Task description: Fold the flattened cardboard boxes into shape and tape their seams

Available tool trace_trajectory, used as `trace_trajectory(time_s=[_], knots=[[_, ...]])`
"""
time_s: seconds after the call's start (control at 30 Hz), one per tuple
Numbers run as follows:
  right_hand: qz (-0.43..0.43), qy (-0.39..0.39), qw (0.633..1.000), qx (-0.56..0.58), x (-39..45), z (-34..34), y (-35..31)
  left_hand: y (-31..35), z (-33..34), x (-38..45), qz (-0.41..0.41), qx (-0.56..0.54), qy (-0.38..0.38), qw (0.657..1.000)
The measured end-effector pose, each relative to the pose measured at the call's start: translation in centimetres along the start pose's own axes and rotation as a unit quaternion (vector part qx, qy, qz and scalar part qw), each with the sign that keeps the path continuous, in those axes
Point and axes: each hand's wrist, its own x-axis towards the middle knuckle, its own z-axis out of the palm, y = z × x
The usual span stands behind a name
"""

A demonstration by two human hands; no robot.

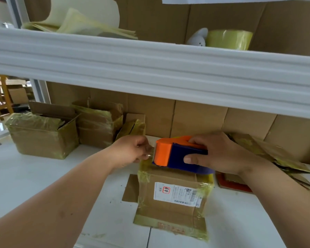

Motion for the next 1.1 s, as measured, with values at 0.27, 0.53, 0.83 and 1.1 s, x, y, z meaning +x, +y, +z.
trace_trajectory(time_s=[0.27, 0.53, 0.83, 1.1], knots=[[-0.013, 0.049, 0.999, -0.002, -0.1, -1.4, 1.1, -1.3, -0.7, 0.6, -0.012, -0.107, -0.034, 0.994], [0.004, 0.026, 1.0, -0.006, -0.7, -2.5, 1.3, -1.8, -1.0, 0.9, -0.028, -0.172, -0.054, 0.983], [0.023, 0.003, 1.0, -0.01, -1.2, -4.3, 2.5, -1.8, -1.7, 1.2, -0.055, -0.249, -0.045, 0.966], [0.048, -0.002, 0.999, -0.022, -1.9, -4.8, 3.4, -2.8, -1.5, 1.1, -0.059, -0.305, -0.027, 0.95]])
